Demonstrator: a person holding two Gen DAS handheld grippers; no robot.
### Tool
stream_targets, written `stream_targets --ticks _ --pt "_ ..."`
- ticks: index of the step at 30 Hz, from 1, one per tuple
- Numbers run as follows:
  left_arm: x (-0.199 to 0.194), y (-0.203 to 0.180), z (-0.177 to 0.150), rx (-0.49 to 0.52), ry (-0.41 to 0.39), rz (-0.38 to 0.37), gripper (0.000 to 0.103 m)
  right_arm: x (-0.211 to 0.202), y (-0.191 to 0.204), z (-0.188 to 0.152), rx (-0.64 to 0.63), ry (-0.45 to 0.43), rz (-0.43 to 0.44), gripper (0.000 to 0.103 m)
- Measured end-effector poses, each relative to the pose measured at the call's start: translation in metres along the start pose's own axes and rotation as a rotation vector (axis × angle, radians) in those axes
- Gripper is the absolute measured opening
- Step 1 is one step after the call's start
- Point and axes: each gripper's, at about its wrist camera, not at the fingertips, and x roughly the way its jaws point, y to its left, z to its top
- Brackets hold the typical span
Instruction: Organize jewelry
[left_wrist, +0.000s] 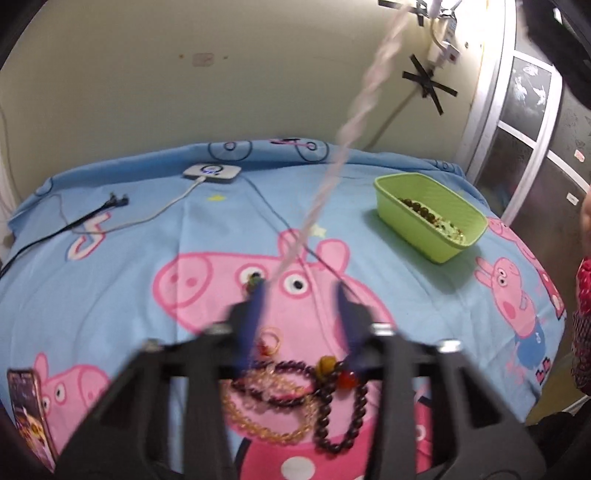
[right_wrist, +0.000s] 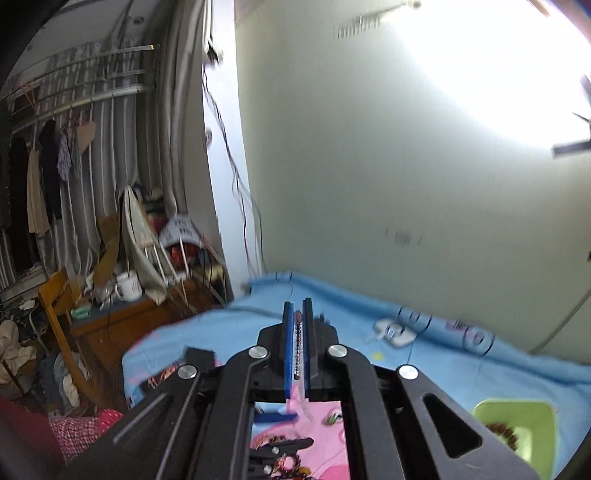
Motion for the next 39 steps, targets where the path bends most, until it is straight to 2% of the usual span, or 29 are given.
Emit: stream_targets --ticks 1,2,9,11,13,14,15,19,26,27,30,32,34,39 --pt "0.0 0.0 0.005 -0.001 0.0 0.001 0.005 -0.008 -0.001 0.004 -0.004 -0.02 -0.007 0.0" --pt "0.0 -0.001 0.01 0.0 -0.004 0.002 0.003 -0.015 -0.002 0.008 -0.008 -0.037 -0.013 0.0" --pt "-0.024 -0.03 0.057 0.045 -0.105 -0.026 0.003 -0.06 -0.022 0.021 0.013 -0.122 -0.087 0.0" --pt "-0.031 -0.042 0.063 0.056 -0.117 -0.056 0.017 -0.07 -0.029 0.025 0.014 -0.133 -0.119 0.0" --pt "-0.039 -0.055 0.063 0.071 -0.147 -0.108 0.069 -0.079 -0.033 0.027 0.017 -0.142 -0.138 0.0" --pt "-0.044 -0.062 0.062 0.083 -0.176 -0.122 0.076 -0.084 -0.036 0.029 0.015 -0.147 -0.15 0.0" --pt "-0.048 -0.072 0.058 0.113 -0.201 -0.148 0.076 -0.09 -0.035 0.029 0.013 -0.151 -0.164 0.0" --pt "-0.049 -0.104 0.046 0.202 -0.21 -0.206 0.076 -0.103 -0.041 0.03 0.002 -0.156 -0.199 0.0" --pt "0.01 -0.146 0.053 0.256 -0.097 -0.204 0.076 -0.131 -0.047 0.029 0.007 -0.184 -0.231 0.0" --pt "0.02 -0.154 0.054 0.27 -0.08 -0.2 0.076 -0.136 -0.049 0.029 0.007 -0.189 -0.239 0.0" --pt "0.042 -0.171 0.059 0.31 -0.036 -0.201 0.049 -0.148 -0.056 0.032 0.014 -0.2 -0.256 0.0" --pt "0.052 -0.178 0.066 0.315 0.0 -0.221 0.007 -0.155 -0.061 0.033 0.018 -0.207 -0.268 0.0" --pt "0.058 -0.181 0.077 0.307 0.025 -0.221 0.005 -0.162 -0.066 0.035 0.019 -0.218 -0.284 0.0" --pt "0.05 -0.184 0.113 0.308 -0.023 -0.221 0.005 -0.182 -0.082 0.044 0.026 -0.258 -0.327 0.0"
